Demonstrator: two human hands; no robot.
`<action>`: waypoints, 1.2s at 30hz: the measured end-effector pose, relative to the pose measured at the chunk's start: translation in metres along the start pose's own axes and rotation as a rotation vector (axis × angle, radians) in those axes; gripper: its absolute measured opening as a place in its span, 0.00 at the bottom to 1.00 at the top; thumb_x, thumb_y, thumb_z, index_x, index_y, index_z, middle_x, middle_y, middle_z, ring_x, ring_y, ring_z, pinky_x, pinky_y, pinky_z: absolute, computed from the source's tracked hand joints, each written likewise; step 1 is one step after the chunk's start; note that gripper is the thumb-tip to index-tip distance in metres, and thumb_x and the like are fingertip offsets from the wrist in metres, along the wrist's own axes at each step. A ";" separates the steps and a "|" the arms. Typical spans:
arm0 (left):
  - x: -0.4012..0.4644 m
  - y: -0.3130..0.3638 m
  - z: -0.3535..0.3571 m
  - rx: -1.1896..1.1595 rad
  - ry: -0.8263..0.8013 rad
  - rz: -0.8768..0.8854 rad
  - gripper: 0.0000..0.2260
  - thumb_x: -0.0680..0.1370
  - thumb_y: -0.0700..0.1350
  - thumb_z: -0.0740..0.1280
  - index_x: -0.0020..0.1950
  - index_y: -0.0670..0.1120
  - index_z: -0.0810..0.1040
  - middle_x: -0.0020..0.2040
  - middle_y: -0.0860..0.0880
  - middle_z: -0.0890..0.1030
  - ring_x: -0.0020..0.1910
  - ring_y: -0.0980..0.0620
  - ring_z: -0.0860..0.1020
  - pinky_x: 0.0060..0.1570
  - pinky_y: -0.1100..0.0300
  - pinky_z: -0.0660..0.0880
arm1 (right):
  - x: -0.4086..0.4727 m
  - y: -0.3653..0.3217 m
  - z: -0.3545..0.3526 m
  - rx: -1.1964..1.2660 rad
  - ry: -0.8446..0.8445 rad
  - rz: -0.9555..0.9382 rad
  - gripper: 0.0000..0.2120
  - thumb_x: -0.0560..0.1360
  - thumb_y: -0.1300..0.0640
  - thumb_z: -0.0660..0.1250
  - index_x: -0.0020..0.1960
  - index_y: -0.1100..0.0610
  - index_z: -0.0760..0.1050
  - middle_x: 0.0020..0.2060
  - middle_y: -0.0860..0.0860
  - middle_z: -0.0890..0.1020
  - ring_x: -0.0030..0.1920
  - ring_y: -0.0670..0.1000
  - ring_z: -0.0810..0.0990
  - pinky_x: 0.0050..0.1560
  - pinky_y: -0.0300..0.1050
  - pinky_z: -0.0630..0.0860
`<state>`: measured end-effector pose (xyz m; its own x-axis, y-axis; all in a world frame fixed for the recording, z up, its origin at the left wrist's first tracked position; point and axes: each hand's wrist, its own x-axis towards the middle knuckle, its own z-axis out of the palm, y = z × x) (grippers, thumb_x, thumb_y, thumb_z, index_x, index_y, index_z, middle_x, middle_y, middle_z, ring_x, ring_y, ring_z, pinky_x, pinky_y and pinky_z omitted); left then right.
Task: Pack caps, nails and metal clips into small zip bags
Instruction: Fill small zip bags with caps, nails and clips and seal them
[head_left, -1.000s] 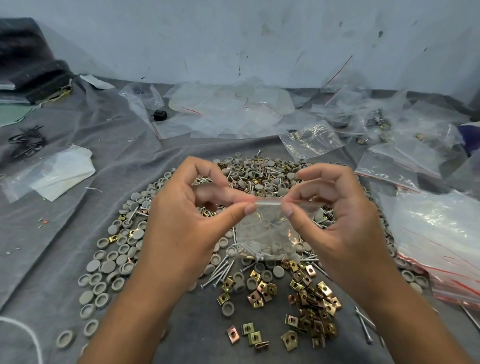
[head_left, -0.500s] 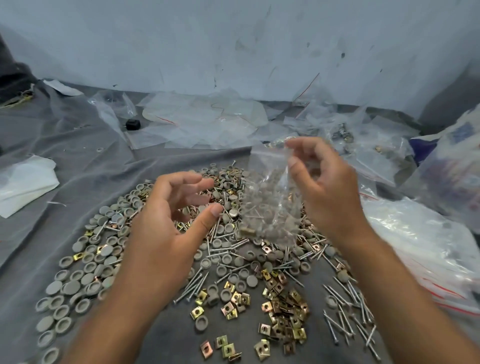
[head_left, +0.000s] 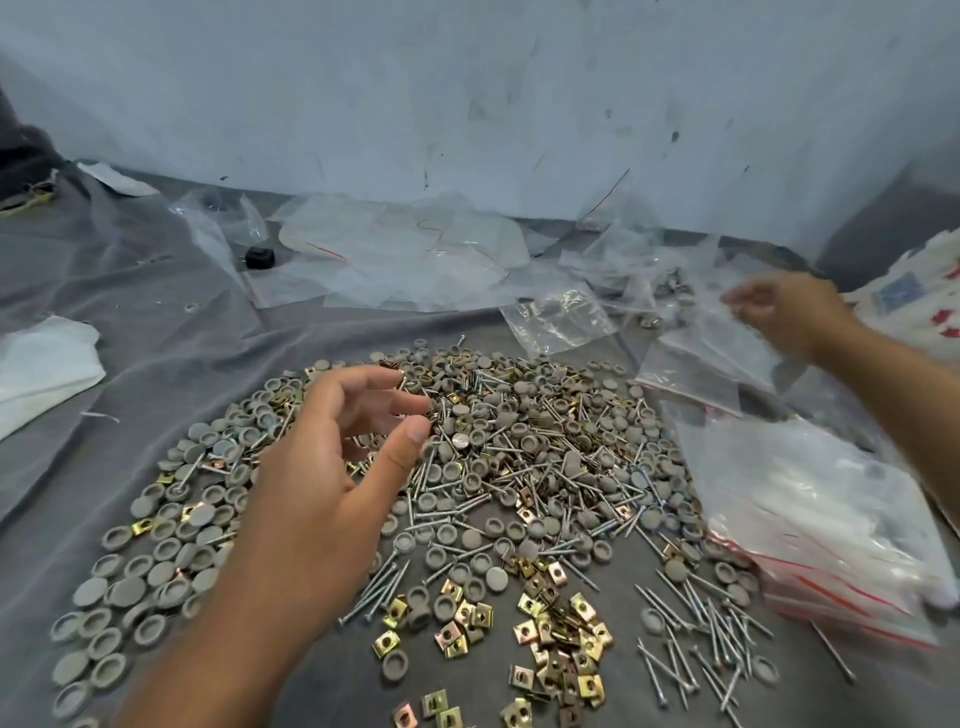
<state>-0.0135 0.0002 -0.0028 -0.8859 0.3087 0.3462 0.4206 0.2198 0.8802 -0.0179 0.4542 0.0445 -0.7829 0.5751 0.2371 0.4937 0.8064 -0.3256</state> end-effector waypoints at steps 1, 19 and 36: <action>0.000 0.000 0.000 0.006 -0.004 0.003 0.14 0.75 0.63 0.63 0.60 0.62 0.71 0.54 0.68 0.81 0.51 0.68 0.79 0.43 0.61 0.73 | -0.011 0.006 0.003 -0.004 -0.031 0.016 0.07 0.80 0.61 0.69 0.57 0.58 0.83 0.55 0.59 0.85 0.52 0.59 0.81 0.52 0.45 0.71; -0.006 0.003 0.014 0.039 -0.083 0.020 0.14 0.77 0.60 0.62 0.62 0.59 0.72 0.55 0.66 0.80 0.52 0.67 0.78 0.46 0.62 0.73 | -0.183 0.023 -0.034 -0.043 -0.139 -0.021 0.06 0.78 0.39 0.61 0.43 0.33 0.74 0.43 0.42 0.85 0.44 0.52 0.80 0.44 0.49 0.72; -0.013 0.004 0.019 0.091 -0.002 0.028 0.07 0.80 0.53 0.68 0.42 0.57 0.75 0.38 0.60 0.80 0.35 0.60 0.78 0.32 0.72 0.69 | -0.252 -0.193 0.063 0.814 -0.031 -0.281 0.10 0.78 0.53 0.72 0.58 0.43 0.80 0.46 0.35 0.85 0.45 0.35 0.83 0.42 0.26 0.74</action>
<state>0.0037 0.0151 -0.0098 -0.8731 0.3175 0.3701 0.4617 0.2941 0.8369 0.0601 0.1446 -0.0105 -0.8515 0.3551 0.3859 -0.1360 0.5613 -0.8164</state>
